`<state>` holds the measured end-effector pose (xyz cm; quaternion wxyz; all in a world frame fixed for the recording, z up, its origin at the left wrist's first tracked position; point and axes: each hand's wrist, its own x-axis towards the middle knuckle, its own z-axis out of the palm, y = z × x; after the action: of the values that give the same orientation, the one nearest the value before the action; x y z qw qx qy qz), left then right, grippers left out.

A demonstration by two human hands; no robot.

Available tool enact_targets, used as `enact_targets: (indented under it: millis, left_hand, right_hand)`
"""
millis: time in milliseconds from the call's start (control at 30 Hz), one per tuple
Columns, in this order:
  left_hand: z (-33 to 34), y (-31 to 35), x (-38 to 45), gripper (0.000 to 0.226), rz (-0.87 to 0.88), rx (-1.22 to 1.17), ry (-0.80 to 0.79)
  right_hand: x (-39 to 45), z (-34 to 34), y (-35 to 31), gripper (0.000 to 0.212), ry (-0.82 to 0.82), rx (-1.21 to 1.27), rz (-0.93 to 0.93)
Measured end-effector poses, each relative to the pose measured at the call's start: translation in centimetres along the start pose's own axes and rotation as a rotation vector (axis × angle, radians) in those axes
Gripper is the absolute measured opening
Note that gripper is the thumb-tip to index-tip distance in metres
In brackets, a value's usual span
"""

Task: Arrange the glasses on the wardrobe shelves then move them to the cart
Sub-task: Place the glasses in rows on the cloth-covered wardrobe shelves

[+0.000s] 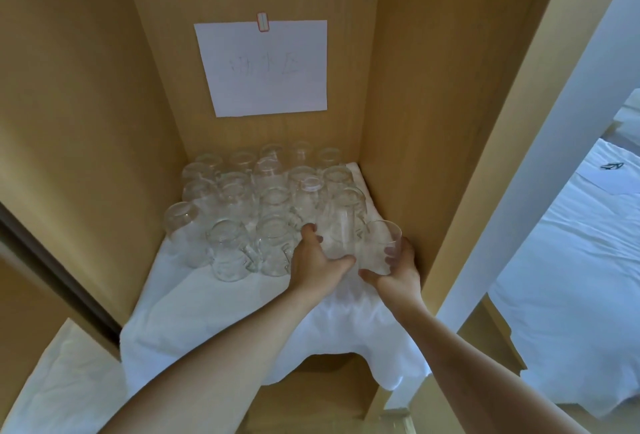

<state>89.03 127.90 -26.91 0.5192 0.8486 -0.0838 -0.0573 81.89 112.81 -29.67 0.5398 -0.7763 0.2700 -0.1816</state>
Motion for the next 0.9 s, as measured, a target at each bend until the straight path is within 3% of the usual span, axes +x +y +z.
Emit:
enact_targets:
  millis: [133, 367, 700, 900]
  left_hand:
    - [-1.9, 2.6, 0.8, 0.099, 0.037, 0.186, 0.03]
    - [-5.5, 5.1, 2.6, 0.083, 0.072, 0.747, -0.093]
    - [-4.4, 7.4, 3.8, 0.069, 0.291, 1.176, -0.207]
    - [-3.3, 6.7, 4.9, 0.058, 0.357, 1.26, -0.249]
  right_hand:
    - [0.3, 0.5, 0.5, 0.096, -0.023, 0.035, 0.054]
    - [0.5, 0.4, 0.7, 0.085, -0.013, 0.081, 0.072]
    - [0.6, 0.1, 0.8, 0.085, -0.038, 0.074, 0.094]
    - [0.5, -0.3, 1.2, 0.089, -0.104, 0.103, 0.122]
